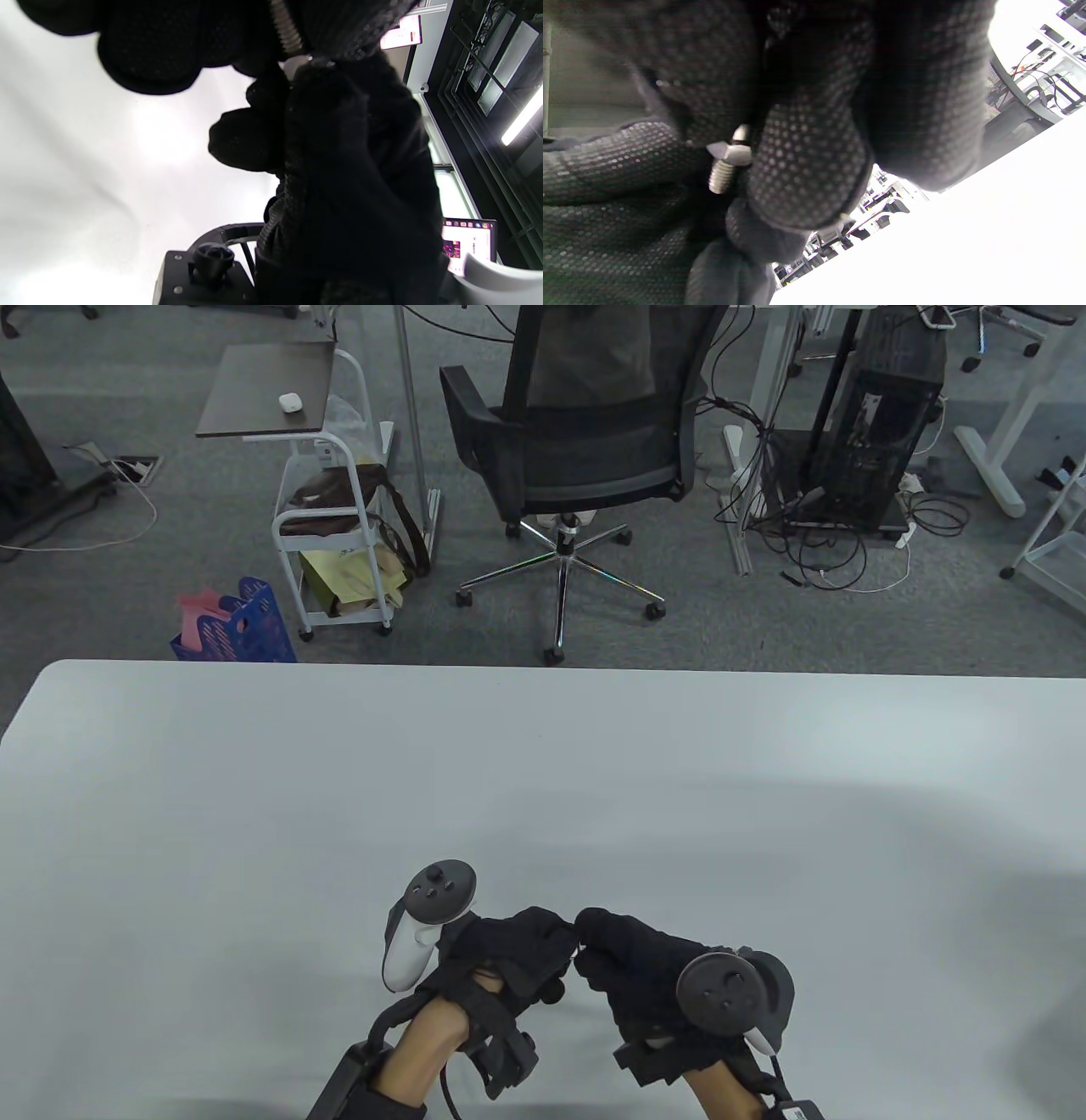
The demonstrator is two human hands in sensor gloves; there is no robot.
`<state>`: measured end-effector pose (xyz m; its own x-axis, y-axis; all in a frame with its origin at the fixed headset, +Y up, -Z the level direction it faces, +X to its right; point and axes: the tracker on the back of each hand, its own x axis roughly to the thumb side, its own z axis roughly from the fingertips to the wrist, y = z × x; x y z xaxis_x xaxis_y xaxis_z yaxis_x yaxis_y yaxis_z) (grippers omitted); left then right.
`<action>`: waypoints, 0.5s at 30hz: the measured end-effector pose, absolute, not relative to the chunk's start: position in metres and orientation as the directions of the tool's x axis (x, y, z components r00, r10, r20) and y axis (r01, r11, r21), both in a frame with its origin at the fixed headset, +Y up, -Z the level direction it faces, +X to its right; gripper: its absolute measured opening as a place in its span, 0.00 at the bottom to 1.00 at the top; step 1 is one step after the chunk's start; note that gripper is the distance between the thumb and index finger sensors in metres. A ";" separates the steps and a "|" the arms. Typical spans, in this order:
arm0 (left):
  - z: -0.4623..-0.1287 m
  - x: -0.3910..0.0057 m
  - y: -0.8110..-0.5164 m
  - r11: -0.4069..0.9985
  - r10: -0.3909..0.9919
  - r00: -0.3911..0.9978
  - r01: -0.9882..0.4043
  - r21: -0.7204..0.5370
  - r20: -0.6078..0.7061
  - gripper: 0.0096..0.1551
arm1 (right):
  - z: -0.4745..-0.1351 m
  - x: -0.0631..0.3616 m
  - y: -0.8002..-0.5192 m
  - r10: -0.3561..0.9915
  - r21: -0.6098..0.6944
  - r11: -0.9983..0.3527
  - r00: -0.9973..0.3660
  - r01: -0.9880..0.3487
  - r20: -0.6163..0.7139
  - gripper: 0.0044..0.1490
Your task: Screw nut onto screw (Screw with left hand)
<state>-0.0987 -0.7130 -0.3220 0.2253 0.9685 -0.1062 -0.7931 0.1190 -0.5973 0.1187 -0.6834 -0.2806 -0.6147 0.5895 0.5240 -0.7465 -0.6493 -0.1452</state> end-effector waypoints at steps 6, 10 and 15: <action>-0.321 -0.098 -0.714 0.146 0.966 0.240 -0.810 -0.568 -0.094 0.36 | -0.280 0.119 -0.683 0.580 -0.156 -0.655 -0.624 -0.740 0.524 0.29; -0.321 -0.096 -0.709 0.171 0.963 0.259 -0.797 -0.579 -0.073 0.31 | -0.280 0.118 -0.684 0.582 -0.150 -0.655 -0.622 -0.740 0.525 0.29; -0.320 -0.097 -0.715 0.095 0.972 0.205 -0.791 -0.604 -0.116 0.39 | -0.281 0.120 -0.684 0.584 -0.154 -0.654 -0.624 -0.741 0.519 0.29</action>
<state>-0.0973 -0.7145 -0.3199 0.2055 0.9717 -0.1162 -0.7912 0.0951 -0.6041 0.1197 -0.6841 -0.2808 -0.6236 0.5844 0.5193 -0.7407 -0.6540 -0.1535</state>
